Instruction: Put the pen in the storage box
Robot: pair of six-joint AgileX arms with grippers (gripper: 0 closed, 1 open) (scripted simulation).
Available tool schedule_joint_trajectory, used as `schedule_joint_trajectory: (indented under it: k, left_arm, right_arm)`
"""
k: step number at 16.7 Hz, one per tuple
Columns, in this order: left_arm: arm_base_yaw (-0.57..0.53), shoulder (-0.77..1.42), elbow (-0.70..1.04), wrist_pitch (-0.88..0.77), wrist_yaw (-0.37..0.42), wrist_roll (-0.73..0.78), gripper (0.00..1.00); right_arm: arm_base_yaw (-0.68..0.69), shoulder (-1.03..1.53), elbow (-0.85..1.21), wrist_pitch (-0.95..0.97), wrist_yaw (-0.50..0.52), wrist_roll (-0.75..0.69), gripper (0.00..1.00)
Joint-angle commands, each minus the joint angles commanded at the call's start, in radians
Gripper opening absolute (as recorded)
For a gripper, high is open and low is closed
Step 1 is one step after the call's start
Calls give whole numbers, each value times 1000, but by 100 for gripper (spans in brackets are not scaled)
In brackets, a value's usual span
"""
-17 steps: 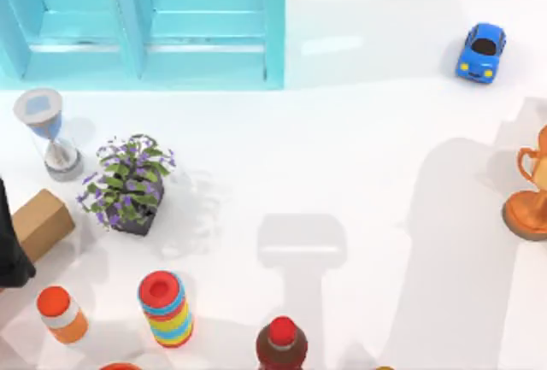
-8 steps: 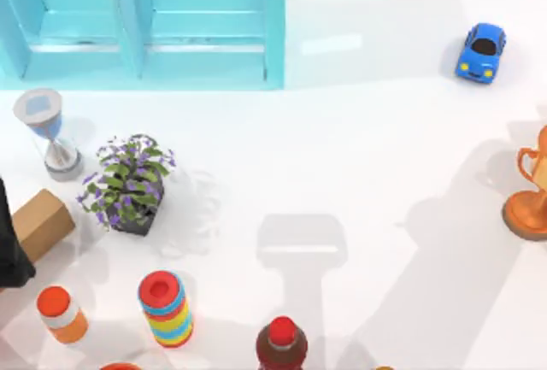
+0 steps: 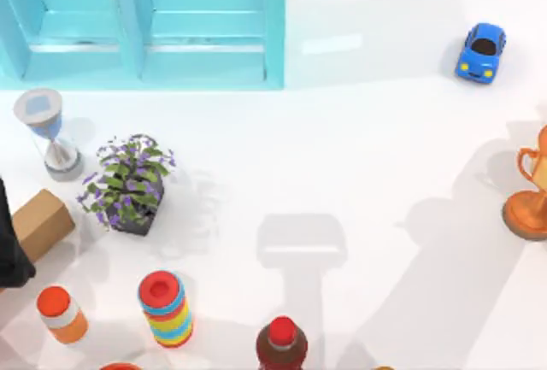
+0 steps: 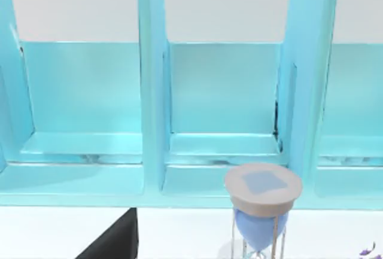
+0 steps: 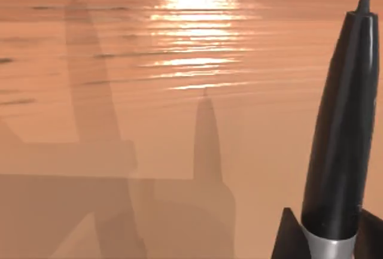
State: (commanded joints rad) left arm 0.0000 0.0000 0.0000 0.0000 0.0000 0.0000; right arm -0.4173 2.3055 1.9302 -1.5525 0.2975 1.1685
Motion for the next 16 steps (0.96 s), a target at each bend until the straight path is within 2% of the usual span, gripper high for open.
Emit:
schedule_joint_trajectory:
  k: [10,16]
  left_arm:
    - [0,0,0,0,0,0,100]
    - [0,0,0,0,0,0,100]
  right_arm:
    - [0,0,0,0,0,0,98]
    - [0,0,0,0,0,0,100]
